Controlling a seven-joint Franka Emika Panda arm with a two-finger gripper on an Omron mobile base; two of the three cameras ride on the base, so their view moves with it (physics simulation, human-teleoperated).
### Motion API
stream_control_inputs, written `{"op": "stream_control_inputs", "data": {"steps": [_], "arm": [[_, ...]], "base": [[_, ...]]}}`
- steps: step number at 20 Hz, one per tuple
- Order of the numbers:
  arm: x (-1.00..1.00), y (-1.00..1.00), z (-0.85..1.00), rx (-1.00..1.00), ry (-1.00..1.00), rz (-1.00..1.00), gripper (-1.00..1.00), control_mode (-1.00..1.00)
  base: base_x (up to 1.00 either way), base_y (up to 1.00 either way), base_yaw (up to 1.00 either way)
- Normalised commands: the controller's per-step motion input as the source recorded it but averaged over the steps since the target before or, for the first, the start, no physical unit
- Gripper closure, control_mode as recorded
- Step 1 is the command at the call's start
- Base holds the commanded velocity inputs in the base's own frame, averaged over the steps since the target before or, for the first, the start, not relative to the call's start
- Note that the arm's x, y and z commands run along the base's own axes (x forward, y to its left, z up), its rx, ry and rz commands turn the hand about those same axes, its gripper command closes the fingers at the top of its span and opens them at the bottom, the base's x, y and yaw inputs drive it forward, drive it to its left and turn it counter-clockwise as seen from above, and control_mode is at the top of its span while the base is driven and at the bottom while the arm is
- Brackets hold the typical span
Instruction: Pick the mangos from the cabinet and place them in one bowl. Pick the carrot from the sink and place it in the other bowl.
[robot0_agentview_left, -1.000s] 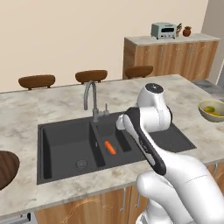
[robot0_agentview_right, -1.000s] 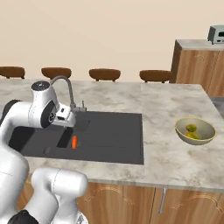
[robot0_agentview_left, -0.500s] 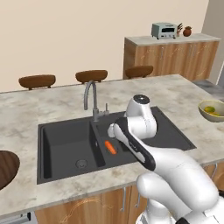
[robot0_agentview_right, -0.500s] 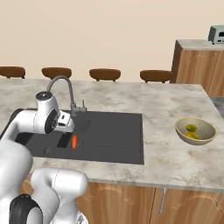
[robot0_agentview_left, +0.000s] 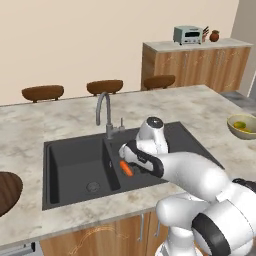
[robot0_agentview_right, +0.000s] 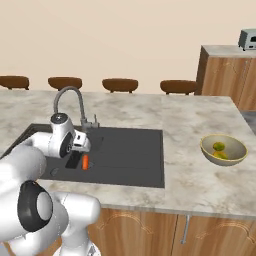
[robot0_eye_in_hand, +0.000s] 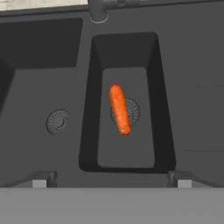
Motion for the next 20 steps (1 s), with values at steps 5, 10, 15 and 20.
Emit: {"op": "stream_control_inputs", "data": {"steps": [5, 10, 15, 20], "arm": [[0.58, 0.00, -0.21, 0.00, 0.00, 0.03, -1.00, -1.00], [0.28, 0.05, -0.28, -0.01, 0.11, 0.01, -1.00, -1.00], [0.04, 0.08, -0.14, -0.09, 0.06, 0.00, -1.00, -1.00], [0.12, 0.07, -0.34, -0.10, 0.00, 0.00, -1.00, -1.00]], "base": [[0.00, 0.00, 0.00], [0.00, 0.00, 0.00], [0.00, 0.00, 0.00], [0.00, 0.00, 0.00]]}}
